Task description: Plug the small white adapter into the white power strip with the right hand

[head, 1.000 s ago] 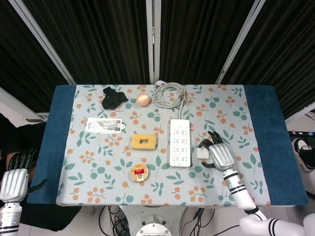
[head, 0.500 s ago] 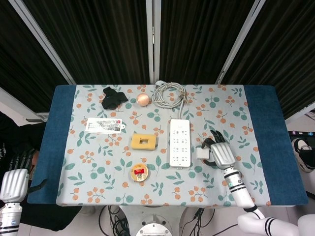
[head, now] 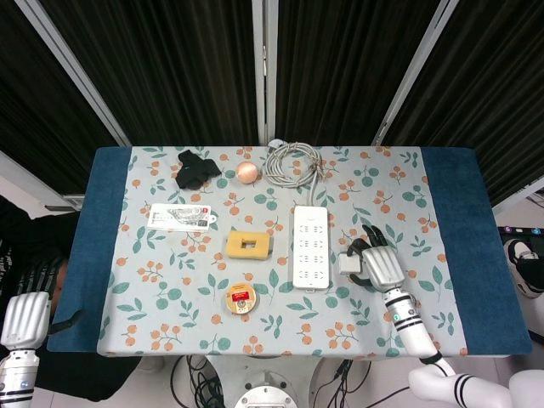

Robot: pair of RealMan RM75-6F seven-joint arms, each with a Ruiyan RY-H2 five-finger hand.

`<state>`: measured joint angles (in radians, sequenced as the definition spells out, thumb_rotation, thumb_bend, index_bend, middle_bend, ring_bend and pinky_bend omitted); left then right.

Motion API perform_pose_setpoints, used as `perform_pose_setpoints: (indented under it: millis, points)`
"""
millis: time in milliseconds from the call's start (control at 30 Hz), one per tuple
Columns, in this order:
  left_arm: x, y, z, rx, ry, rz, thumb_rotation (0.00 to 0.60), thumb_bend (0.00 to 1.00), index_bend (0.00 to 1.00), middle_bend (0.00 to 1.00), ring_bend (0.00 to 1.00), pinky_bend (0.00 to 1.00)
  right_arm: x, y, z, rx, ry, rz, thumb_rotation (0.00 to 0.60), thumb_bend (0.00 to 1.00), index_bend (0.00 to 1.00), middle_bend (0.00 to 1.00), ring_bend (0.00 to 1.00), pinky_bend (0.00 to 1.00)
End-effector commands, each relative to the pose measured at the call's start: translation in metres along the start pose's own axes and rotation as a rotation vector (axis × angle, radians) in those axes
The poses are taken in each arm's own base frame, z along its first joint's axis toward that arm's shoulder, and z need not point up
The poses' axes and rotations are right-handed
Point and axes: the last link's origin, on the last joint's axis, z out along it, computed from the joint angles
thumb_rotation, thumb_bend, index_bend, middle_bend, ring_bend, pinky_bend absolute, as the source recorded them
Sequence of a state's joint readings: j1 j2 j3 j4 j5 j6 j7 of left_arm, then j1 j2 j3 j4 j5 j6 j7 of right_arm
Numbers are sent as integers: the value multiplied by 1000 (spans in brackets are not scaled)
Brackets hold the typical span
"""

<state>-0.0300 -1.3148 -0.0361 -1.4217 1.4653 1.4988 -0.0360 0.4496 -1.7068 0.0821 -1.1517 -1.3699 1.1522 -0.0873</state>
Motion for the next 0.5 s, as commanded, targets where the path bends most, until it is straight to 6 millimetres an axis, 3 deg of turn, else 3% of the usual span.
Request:
perform_pose_setpoints:
  millis: [33, 267, 500]
  points:
    - [0, 0, 0, -1, -2, -1, 600, 137, 62, 31, 0, 0, -1, 1, 0, -1, -8, -9, 600, 83, 451, 320, 0, 0]
    - [0, -1, 0, -1, 1, -4, 600, 137, 62, 31, 0, 0, 0, 2, 3, -5, -11, -13, 600, 100, 452, 320, 10, 0]
    - [0, 0, 0, -2, 3, -5, 600, 137, 62, 31, 0, 0, 4, 0, 7, 3, -2, 1, 600, 340, 469, 339, 50, 0]
